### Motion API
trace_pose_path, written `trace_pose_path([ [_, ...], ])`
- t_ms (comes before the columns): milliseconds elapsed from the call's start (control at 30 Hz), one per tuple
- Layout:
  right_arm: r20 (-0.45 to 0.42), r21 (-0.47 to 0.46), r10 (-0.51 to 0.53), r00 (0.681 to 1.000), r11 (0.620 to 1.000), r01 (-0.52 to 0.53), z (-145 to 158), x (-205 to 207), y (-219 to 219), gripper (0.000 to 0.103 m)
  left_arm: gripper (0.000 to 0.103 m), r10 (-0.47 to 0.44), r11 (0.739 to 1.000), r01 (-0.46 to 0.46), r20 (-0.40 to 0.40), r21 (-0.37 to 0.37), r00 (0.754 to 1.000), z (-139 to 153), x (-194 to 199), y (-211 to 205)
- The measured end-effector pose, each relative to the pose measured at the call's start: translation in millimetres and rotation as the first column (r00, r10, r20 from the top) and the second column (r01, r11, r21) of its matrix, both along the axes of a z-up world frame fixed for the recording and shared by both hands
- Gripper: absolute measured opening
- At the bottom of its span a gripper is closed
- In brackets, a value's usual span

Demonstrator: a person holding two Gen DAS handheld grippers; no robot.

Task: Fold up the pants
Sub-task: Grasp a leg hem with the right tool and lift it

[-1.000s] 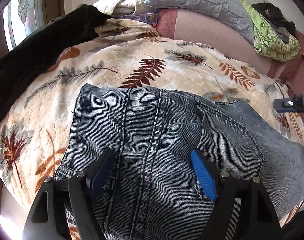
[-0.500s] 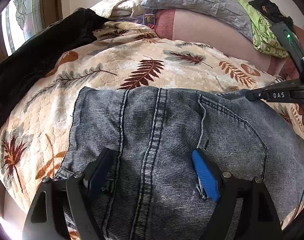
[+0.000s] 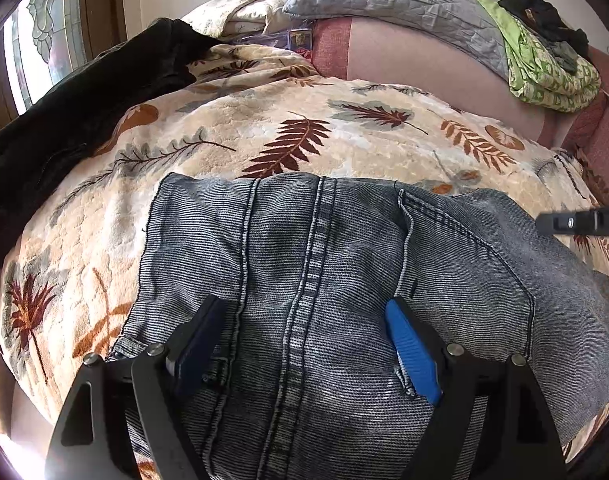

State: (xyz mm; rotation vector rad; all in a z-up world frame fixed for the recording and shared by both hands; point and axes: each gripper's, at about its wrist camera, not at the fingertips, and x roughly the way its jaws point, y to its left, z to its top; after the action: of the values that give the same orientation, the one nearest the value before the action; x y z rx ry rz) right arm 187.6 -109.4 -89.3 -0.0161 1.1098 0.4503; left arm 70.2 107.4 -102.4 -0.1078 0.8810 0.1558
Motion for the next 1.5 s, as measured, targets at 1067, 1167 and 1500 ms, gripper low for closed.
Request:
trace_pose_path([
  [1067, -0.327, 0.453, -0.731, 0.599, 0.435, 0.778, -20, -241, -362, 0.069, 0.083, -0.23, 0.958, 0.25, 0.146, -0.139, 0.962, 47, -16, -76],
  [1167, -0.369, 0.472, -0.736, 0.568, 0.378, 0.796, -40, -241, -385, 0.069, 0.083, -0.287, 0.946, 0.301, 0.119, -0.122, 0.95, 37, -13, -101],
  [1500, -0.39, 0.435, -0.79, 0.473, 0.295, 0.851, -55, -238, -388, 0.071, 0.083, -0.294, 0.949, 0.301, 0.087, -0.094, 0.952, 20, -12, -102],
])
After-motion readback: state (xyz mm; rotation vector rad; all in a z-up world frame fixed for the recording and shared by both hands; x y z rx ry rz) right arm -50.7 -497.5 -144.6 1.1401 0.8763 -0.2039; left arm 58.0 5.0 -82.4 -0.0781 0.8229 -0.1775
